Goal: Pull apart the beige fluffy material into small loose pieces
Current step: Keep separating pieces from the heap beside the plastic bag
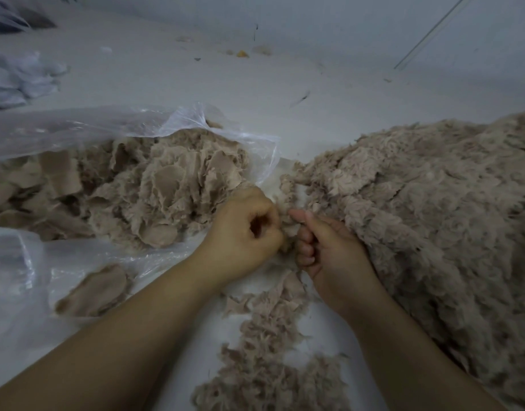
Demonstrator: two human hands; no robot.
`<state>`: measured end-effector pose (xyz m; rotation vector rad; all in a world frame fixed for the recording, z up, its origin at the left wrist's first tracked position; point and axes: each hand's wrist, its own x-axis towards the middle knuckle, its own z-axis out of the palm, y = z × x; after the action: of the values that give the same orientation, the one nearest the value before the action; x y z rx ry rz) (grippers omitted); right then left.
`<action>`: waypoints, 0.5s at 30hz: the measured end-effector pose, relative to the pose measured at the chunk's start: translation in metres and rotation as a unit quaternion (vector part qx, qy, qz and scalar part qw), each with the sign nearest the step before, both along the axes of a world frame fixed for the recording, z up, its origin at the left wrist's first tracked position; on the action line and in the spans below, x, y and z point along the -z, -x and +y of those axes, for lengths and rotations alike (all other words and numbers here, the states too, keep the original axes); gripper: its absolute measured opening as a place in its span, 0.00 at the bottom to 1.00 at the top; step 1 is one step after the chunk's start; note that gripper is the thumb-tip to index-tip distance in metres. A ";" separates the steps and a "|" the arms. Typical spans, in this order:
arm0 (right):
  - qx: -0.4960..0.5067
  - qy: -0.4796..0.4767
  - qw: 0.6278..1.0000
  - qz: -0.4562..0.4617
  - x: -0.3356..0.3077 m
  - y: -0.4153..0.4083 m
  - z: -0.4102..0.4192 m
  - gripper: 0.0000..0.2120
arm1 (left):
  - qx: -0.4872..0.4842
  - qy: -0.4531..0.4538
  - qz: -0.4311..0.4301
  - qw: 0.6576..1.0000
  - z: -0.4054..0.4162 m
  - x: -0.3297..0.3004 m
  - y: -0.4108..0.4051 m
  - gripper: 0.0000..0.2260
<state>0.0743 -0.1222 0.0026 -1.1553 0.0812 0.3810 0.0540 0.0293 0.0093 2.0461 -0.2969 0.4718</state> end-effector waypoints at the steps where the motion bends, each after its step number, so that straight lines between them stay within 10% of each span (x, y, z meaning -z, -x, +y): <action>1: 0.005 0.006 1.000 0.000 0.001 0.000 0.000 0.10 | 0.033 0.000 0.045 0.998 0.001 -0.003 0.002 0.09; 6: 0.004 0.018 1.000 -0.008 0.002 -0.001 -0.001 0.12 | 0.140 -0.175 0.205 0.953 0.000 -0.008 0.009 0.08; 12: -0.068 0.037 0.994 -0.070 -0.001 0.004 -0.005 0.18 | 0.139 0.221 0.308 0.915 0.010 -0.019 0.008 0.07; 15: -0.115 0.012 0.988 -0.104 -0.006 0.008 -0.005 0.22 | 0.170 0.245 0.322 0.899 0.009 -0.023 0.011 0.09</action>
<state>0.0662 -0.1272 0.0081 -1.2258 -0.2329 0.4621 0.0426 0.0384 0.0324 1.5012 -0.1060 -0.3306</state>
